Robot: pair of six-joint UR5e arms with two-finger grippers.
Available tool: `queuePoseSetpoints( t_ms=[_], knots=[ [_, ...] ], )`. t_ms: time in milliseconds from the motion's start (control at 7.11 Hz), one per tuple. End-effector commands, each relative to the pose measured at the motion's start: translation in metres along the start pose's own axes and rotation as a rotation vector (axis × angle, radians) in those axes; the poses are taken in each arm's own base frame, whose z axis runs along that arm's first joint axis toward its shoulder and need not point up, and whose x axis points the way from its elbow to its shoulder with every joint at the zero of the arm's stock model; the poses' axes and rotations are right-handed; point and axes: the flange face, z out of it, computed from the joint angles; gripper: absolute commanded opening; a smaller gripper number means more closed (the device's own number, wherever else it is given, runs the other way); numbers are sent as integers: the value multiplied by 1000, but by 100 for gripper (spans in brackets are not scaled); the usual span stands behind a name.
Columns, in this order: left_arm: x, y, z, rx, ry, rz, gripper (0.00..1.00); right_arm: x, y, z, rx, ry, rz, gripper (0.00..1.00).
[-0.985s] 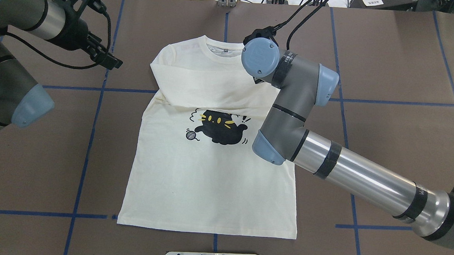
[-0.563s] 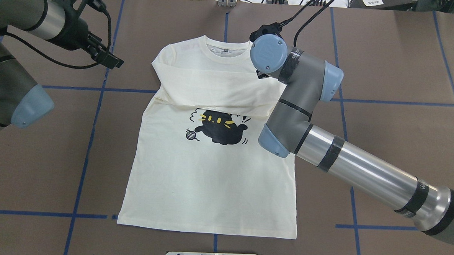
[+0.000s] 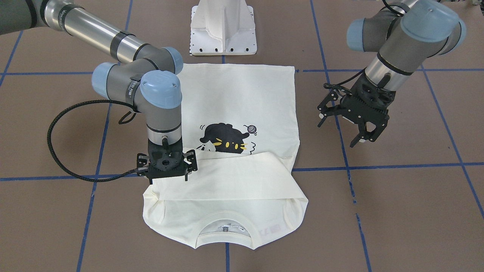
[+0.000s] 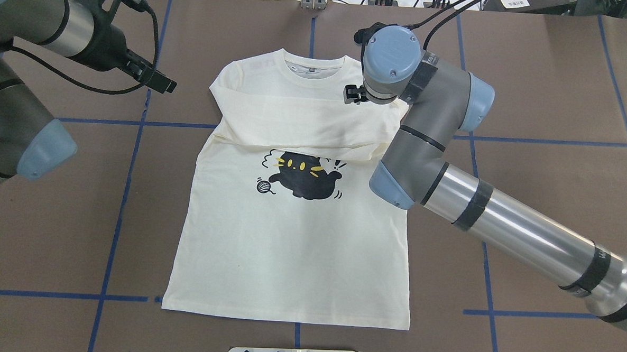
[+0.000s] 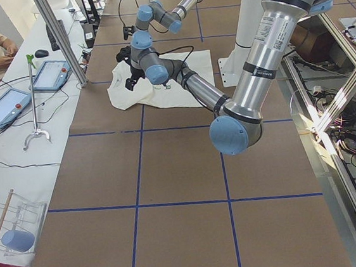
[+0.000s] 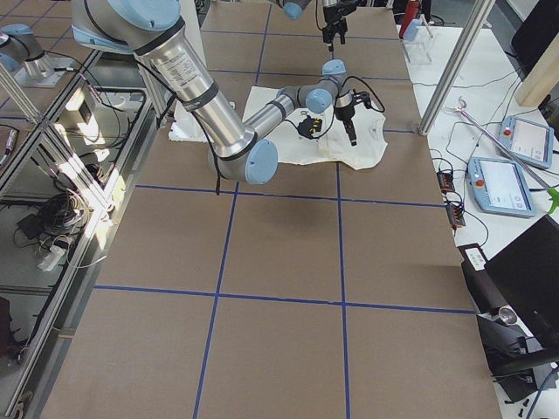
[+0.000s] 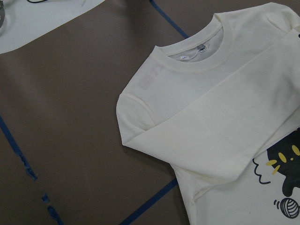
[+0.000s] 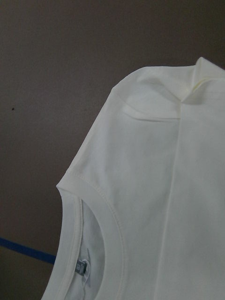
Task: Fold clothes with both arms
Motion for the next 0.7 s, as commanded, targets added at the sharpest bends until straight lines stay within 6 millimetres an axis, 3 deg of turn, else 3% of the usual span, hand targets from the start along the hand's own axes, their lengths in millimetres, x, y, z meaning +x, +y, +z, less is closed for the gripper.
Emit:
queuePoseSetpoints(
  t_ms=[0, 141, 281, 563],
  knots=[
    [19, 34, -6, -8, 14, -62, 100, 33, 77, -51, -60, -125, 240, 100],
    [42, 57, -13, 12, 3, -146, 100, 37, 135, -86, -72, -182, 314, 100],
    [84, 82, -6, 35, -5, -236, 100, 44, 201, -112, -68, -203, 379, 100],
    [145, 140, 17, -10, 5, -377, 100, 46, 304, -152, -63, -233, 448, 99]
  ],
)
